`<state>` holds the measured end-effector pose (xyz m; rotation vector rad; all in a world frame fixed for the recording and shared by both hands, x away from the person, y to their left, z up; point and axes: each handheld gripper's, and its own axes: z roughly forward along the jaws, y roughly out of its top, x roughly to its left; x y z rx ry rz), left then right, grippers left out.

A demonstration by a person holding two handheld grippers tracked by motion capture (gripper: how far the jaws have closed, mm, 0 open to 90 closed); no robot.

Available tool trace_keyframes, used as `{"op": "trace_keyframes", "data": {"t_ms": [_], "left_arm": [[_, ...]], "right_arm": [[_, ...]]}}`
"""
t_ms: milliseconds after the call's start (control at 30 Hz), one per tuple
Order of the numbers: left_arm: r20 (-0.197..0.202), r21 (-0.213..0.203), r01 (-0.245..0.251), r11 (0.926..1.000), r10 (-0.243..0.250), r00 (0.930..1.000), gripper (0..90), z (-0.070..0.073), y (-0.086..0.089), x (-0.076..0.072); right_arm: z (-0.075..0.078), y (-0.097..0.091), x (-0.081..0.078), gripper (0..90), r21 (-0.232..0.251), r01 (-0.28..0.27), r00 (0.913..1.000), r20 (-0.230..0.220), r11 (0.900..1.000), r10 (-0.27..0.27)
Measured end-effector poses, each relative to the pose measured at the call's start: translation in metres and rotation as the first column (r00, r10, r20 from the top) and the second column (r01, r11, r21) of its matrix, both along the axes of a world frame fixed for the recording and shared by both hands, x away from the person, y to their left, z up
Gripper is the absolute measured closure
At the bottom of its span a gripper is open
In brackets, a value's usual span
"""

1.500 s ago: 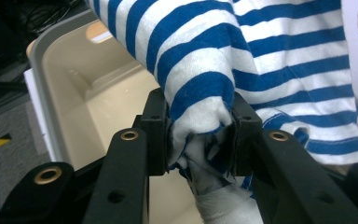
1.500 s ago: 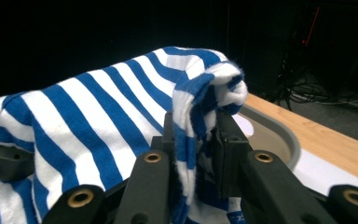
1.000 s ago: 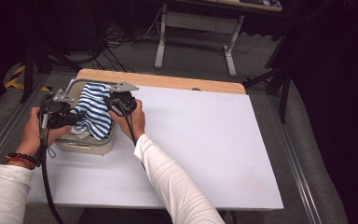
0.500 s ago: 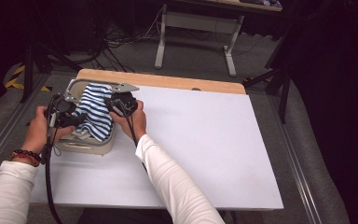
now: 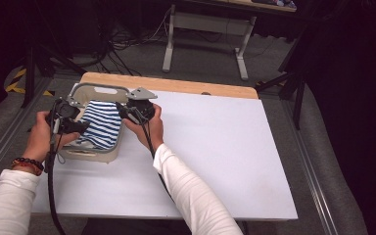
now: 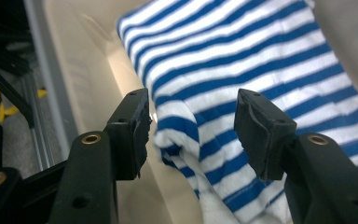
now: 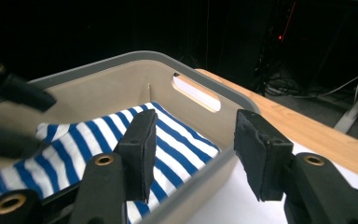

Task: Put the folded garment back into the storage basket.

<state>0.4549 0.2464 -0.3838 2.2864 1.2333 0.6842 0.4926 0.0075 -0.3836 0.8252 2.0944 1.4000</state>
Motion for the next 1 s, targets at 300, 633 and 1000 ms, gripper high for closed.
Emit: {"op": "trace_keyframes", "data": {"t_ms": [300, 633, 1000], "left_arm": [[0.049, -0.012, 0.052, 0.9986, -0.051, 0.9975, 55.5, 0.001, -0.013, 0.007], [0.066, -0.04, 0.051, 0.9979, -0.049, 0.9967, 57.6, -0.002, -0.021, 0.016], [0.099, -0.074, 0.047, 0.9962, -0.039, 0.9944, 53.8, 0.0, -0.021, 0.014]], "right_arm": [[0.008, -0.036, -0.035, 46.5, -0.019, -0.048, 0.9965, 0.067, 0.9986, 0.05], [0.002, -0.086, -0.08, 43.4, -0.068, -0.086, 0.9876, 0.126, 0.994, 0.094], [-0.017, -0.136, -0.107, 38.9, -0.094, -0.074, 0.9913, 0.101, 0.9928, 0.084]]}}
